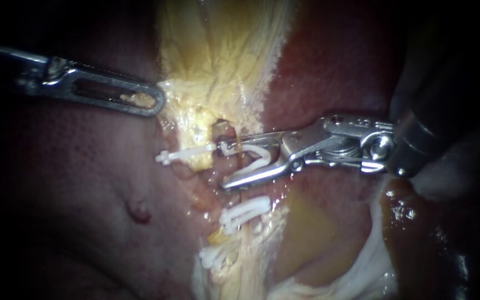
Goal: Clipping third clip right tube
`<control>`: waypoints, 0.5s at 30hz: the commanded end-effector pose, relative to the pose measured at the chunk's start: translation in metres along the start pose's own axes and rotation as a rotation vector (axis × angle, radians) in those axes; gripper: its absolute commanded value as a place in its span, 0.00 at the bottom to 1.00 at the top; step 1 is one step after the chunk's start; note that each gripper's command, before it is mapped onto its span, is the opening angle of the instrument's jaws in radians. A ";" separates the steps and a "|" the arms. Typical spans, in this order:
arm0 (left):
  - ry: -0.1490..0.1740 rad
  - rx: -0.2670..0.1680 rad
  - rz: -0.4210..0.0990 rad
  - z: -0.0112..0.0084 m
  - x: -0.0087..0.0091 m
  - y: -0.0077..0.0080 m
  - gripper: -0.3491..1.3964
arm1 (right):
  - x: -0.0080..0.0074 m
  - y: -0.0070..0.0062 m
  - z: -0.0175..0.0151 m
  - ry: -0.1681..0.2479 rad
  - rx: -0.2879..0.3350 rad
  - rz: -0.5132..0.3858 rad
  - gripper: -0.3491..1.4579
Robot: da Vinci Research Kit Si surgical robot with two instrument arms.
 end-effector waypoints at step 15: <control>0.001 0.001 0.001 -0.0001 0.0000 0.0002 0.00 | 0.0018 -0.0030 -0.0003 0.049 0.087 0.020 0.47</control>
